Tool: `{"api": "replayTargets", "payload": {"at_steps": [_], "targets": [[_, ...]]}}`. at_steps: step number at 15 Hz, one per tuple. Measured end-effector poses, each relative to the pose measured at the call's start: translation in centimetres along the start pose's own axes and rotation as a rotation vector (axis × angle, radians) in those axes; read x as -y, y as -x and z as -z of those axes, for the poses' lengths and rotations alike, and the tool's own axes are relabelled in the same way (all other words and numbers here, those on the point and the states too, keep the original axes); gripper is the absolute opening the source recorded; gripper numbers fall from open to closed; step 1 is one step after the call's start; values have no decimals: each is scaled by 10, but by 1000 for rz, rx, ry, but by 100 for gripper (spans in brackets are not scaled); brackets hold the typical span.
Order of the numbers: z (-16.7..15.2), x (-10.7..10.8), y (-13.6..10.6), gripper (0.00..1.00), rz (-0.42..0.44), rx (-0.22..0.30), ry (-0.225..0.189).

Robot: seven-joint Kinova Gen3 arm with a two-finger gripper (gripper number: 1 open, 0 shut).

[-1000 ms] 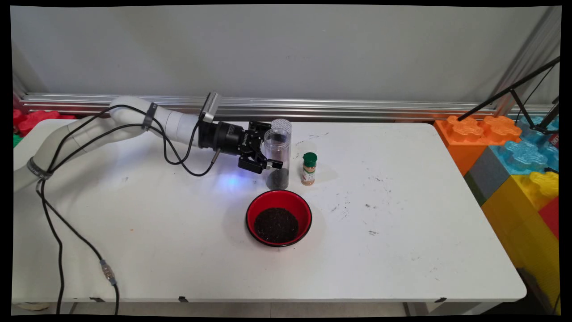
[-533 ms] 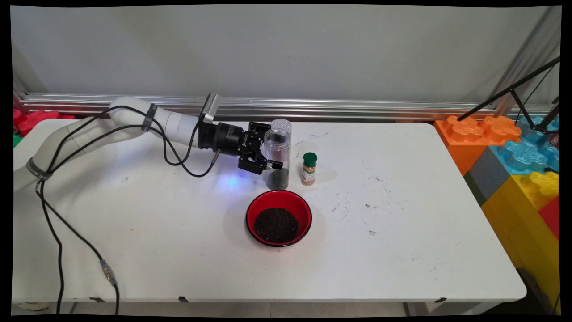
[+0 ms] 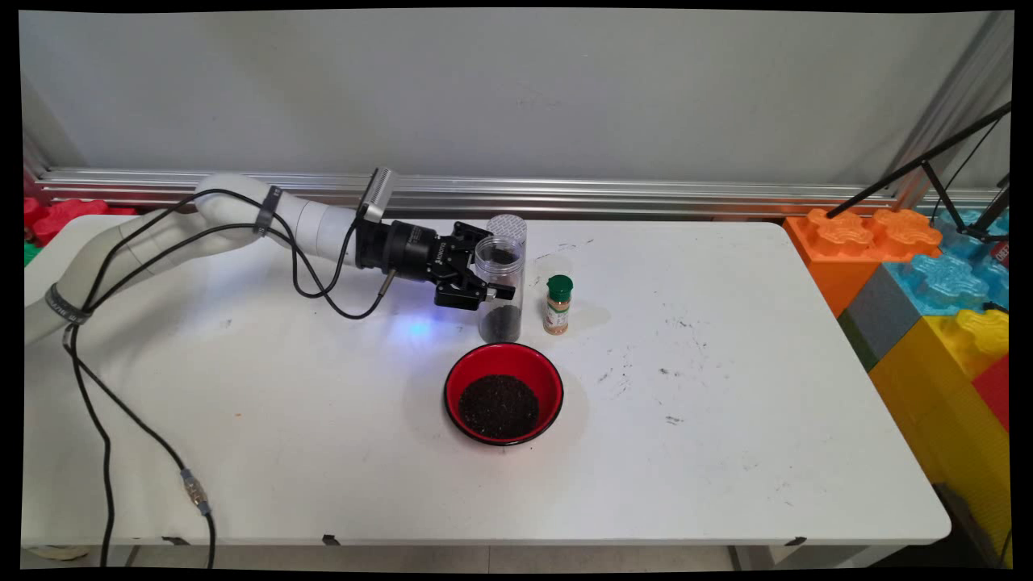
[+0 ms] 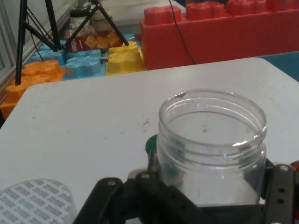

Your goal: Pour the black seasoning powder in the red bowl

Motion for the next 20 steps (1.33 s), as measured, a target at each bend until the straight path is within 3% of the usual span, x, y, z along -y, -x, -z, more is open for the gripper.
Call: {"api": "replayTargets", "payload": {"at_steps": [10, 20], "targets": [[6, 6, -19, 0, -5, 7, -6], [9, -3, -78, 0, 2, 16, 1]]}}
